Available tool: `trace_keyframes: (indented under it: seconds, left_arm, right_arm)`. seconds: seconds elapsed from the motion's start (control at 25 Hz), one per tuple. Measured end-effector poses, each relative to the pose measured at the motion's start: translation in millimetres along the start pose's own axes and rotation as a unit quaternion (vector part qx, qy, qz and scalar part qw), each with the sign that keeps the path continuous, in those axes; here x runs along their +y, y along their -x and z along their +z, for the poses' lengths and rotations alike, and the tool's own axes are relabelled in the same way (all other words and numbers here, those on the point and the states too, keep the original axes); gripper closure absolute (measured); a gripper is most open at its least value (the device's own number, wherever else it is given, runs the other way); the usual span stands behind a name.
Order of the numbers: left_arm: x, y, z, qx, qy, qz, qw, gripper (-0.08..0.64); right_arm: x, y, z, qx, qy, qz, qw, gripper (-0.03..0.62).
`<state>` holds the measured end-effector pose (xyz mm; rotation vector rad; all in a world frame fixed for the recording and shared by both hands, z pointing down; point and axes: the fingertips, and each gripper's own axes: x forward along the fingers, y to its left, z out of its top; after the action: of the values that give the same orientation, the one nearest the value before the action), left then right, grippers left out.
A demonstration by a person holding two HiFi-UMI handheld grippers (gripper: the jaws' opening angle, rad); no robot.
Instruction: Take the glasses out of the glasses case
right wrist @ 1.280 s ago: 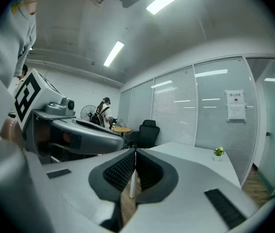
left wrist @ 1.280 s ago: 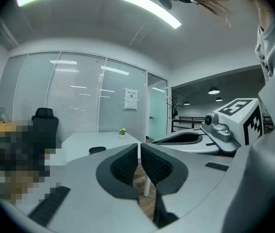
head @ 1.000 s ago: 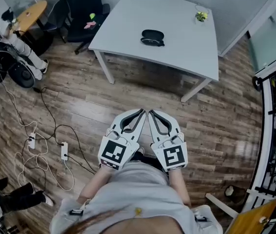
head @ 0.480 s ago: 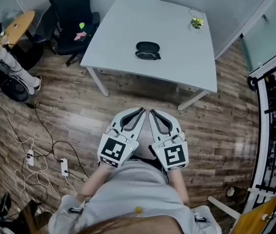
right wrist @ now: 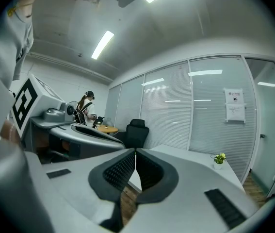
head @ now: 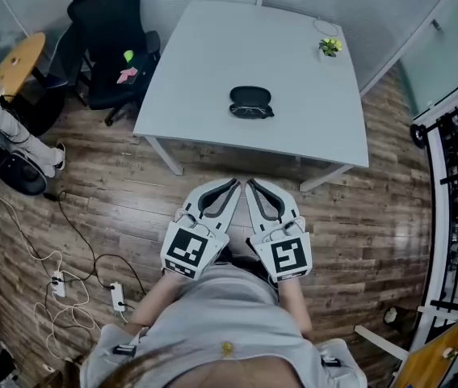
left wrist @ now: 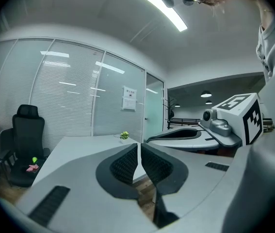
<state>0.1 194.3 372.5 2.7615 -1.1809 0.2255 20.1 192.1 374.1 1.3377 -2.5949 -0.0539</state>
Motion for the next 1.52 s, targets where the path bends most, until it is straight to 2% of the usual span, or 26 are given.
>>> trace_keyframes:
  seconds: [0.44, 0.72, 1.04, 1.52]
  left_arm:
    - [32.0, -7.2, -2.2, 0.002, 0.017, -0.012, 0.9998, 0.518]
    - [52.7, -19.9, -6.5, 0.009, 0.024, 0.001, 0.9997, 0.518]
    - [92.5, -61.2, 7.4, 0.004, 0.021, 0.008, 0.9997, 0.518]
    - [142.4, -142.8, 33.2, 0.008, 0.018, 0.011, 0.9997, 0.518]
  right_arm:
    - [-1.4, -31.9, 4.0, 0.005, -0.008, -0.016, 1.000, 0.574]
    - [-10.7, -55.9, 2.6, 0.013, -0.001, -0.001, 1.000, 0.574]
    - [-47.3, -107.4, 15.8, -0.003, 0.007, 0.008, 1.000, 0.574]
    - [-121.8, -172.3, 19.2, 0.009, 0.018, 0.007, 1.000, 0.574]
